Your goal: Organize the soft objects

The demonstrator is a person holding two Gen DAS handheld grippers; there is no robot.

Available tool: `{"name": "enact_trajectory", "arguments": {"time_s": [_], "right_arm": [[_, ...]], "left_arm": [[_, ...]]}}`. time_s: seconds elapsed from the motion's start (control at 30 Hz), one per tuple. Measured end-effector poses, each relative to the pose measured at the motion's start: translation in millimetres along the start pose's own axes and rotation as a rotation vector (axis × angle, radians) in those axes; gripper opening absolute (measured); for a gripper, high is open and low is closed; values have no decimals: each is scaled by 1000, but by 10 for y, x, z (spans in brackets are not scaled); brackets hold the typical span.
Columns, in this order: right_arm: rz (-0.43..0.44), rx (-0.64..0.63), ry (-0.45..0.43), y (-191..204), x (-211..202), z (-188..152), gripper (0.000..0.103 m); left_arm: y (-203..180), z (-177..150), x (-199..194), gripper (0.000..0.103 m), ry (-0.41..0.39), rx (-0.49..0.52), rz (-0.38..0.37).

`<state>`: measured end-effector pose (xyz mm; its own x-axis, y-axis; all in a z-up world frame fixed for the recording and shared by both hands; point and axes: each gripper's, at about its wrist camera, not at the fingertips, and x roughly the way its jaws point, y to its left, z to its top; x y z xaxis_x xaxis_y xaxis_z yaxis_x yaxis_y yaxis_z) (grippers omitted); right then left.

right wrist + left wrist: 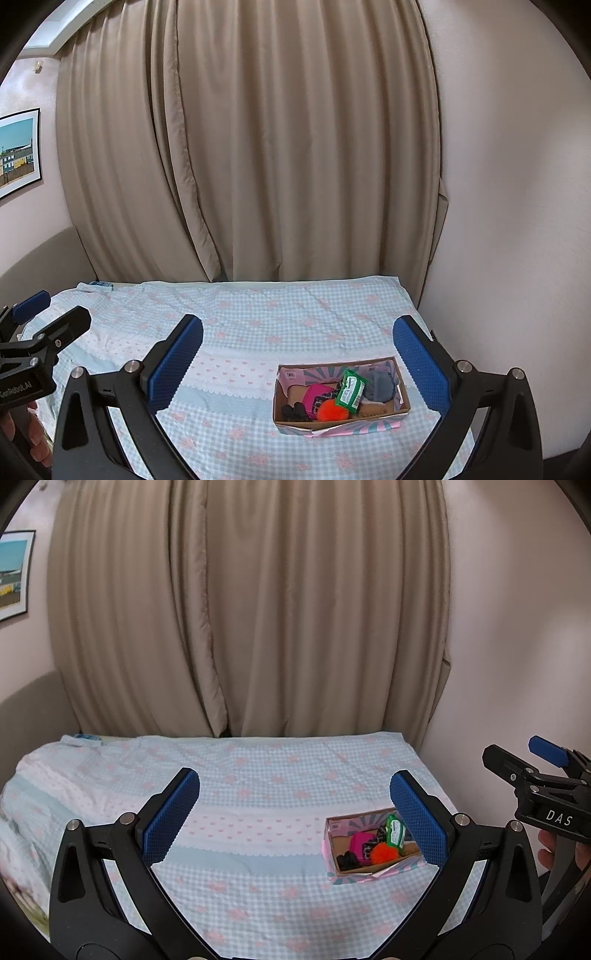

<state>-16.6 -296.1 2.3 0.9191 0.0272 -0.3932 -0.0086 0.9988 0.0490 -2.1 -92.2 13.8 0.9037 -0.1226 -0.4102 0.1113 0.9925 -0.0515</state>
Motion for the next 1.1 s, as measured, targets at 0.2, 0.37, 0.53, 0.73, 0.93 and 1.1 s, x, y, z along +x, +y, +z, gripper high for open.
{"name": "enact_trajectory", "arguments": {"time_s": [0.2, 0.37, 0.53, 0.73, 0.93, 1.1], "right_arm": [[-6, -3, -3, 10, -9, 9, 103], [-14, 0, -6, 2, -6, 19, 103], [-23, 4, -9, 0, 8, 19, 103], [-26, 4, -10, -5, 15, 14, 103], [-27, 3, -10, -6, 24, 16, 103], [-31, 6, -11, -6, 33, 17, 103]], "left_arm": [[4, -20, 10, 103, 4, -7, -6], [10, -24, 8, 103, 0, -9, -7], [9, -24, 7, 103, -2, -10, -7], [19, -21, 6, 103, -2, -11, -8], [8, -4, 39, 103, -9, -4, -1], [-5, -3, 54, 103, -11, -6, -1]]}}
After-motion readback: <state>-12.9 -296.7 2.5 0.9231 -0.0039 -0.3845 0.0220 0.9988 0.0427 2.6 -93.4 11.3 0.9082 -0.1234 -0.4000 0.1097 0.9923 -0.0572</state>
